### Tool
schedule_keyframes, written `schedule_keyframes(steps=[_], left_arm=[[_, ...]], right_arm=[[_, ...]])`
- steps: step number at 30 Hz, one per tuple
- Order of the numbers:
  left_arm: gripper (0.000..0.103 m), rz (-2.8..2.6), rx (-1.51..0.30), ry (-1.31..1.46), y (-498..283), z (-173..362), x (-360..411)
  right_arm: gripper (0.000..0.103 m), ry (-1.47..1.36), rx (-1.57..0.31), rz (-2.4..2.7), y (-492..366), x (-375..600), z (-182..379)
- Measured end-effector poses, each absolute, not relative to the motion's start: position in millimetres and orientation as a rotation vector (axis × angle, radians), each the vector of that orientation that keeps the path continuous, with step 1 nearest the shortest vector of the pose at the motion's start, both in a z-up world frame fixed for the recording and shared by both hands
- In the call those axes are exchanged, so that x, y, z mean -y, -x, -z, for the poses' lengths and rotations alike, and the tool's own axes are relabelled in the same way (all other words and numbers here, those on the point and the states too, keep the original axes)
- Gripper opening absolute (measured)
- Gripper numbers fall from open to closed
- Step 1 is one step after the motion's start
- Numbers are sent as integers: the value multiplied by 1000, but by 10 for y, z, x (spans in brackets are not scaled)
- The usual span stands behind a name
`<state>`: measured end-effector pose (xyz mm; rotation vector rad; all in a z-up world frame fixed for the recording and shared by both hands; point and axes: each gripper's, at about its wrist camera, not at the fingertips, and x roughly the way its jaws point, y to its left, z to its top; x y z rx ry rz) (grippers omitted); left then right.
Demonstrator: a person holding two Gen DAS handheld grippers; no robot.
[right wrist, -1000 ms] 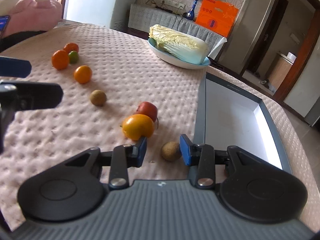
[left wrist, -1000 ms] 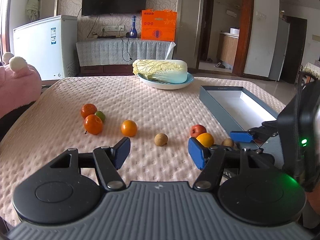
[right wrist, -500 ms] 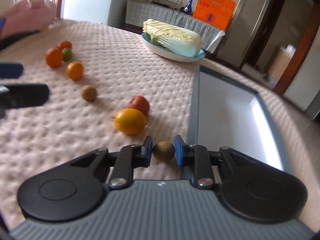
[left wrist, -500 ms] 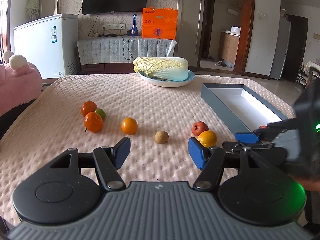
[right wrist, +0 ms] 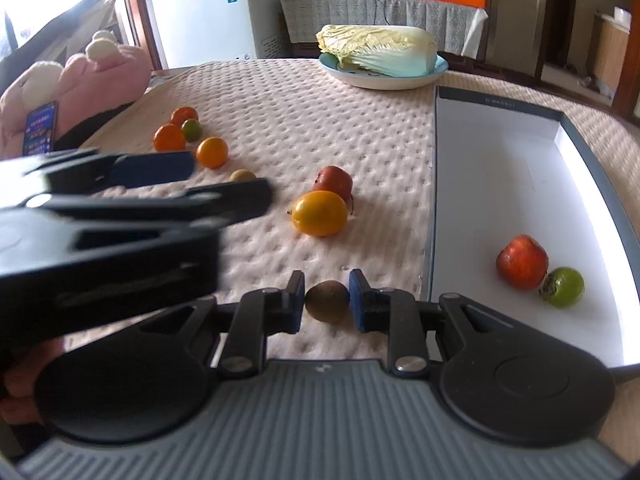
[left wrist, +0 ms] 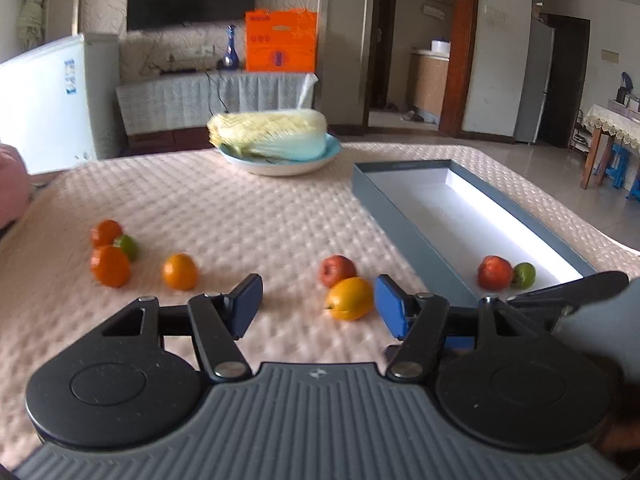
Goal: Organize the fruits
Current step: 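Move the left tool toward the yellow orange while the right tool holds the kiwi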
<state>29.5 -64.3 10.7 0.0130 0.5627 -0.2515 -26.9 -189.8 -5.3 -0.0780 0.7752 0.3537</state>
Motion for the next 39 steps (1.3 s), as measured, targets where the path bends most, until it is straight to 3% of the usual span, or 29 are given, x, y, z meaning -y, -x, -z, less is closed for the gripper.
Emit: schedule_keyframes(steps=[7, 19, 27, 36, 39], left_arm=[[68, 273, -639, -51, -484, 136, 951], [68, 285, -692, 44, -661, 293, 945], [62, 313, -701, 66, -676, 308, 918], [29, 291, -695, 68, -675, 312, 879], [29, 295, -696, 77, -676, 309, 858]], right_arm=[[30, 246, -774, -381, 378, 1758, 110], [28, 242, -770, -379, 391, 1806, 109], [28, 243, -751, -387, 434, 1808, 125], [27, 237, -761, -386, 415, 1807, 107], [27, 229, -762, -383, 389, 1813, 104]])
